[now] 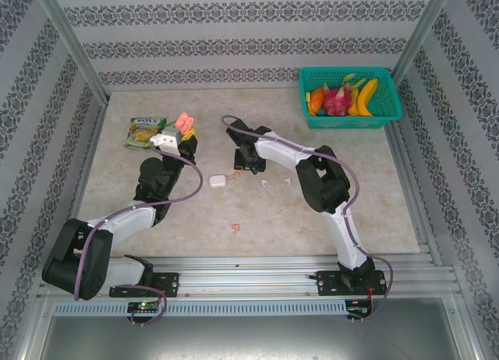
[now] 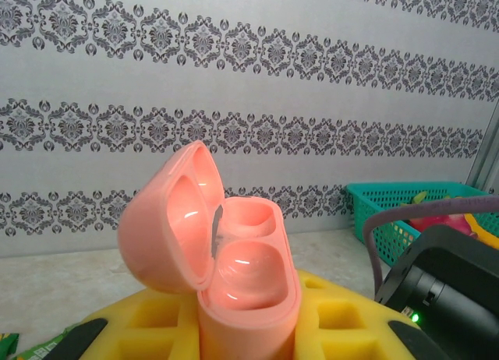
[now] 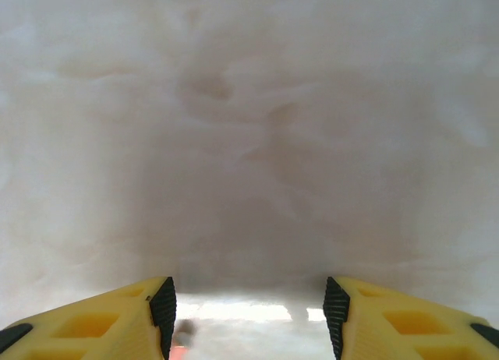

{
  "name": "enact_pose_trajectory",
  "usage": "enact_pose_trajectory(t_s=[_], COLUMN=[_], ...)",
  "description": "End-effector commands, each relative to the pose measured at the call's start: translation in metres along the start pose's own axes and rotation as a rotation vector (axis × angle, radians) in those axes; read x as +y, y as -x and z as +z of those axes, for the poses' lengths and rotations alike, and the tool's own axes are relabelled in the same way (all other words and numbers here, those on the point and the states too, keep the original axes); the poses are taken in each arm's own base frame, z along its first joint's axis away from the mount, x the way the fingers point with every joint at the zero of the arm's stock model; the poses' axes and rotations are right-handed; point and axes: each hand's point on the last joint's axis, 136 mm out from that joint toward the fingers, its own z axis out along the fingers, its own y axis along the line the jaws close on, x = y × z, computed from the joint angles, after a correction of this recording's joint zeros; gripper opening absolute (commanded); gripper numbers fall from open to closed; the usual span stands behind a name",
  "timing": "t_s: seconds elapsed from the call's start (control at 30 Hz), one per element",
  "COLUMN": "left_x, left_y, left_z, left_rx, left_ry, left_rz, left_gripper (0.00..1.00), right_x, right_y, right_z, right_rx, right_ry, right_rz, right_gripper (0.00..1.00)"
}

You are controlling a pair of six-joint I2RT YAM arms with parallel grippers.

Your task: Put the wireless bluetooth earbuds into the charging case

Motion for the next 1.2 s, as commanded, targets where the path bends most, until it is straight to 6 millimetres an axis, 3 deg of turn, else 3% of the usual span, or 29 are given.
enact_pose_trajectory(t_s=[0.0,0.23,0.7,0.97,1.17], left_x=[0.002,0.001,0.001,0.001,0.002], left_y=[0.009,0.009,0.009,0.01,0.01], left_z=[0.003,0.004,0.003,0.002,0.003], left_rx=[-0.027,-0.028,-0.025,-0.026,-0.027], left_ry=[-0.007,-0.011,-0.013,-0.009,-0.008], left_rz=[-0.022,-0.027,-0.037,-0.04,-0.042], left_gripper=[0.0,0.0,0.0,0.0,0.0], right_x=[-0.013,0.016,0.063,0.064,0.057], right_y=[0.01,0.013,0.011,-0.004,-0.021], right_z=[-0.025,-0.036,-0.015,-0.004,-0.01], right_rx=[-0.04,-0.042,0.036,0.087,0.105], right_ry=[-0.008,0.142,0.325,0.338,0.356], right_rz=[-0.014,-0.059,-0.064,-0.052,-0.03], right_gripper=[0.56,0.57,0.55,0.53,0.52])
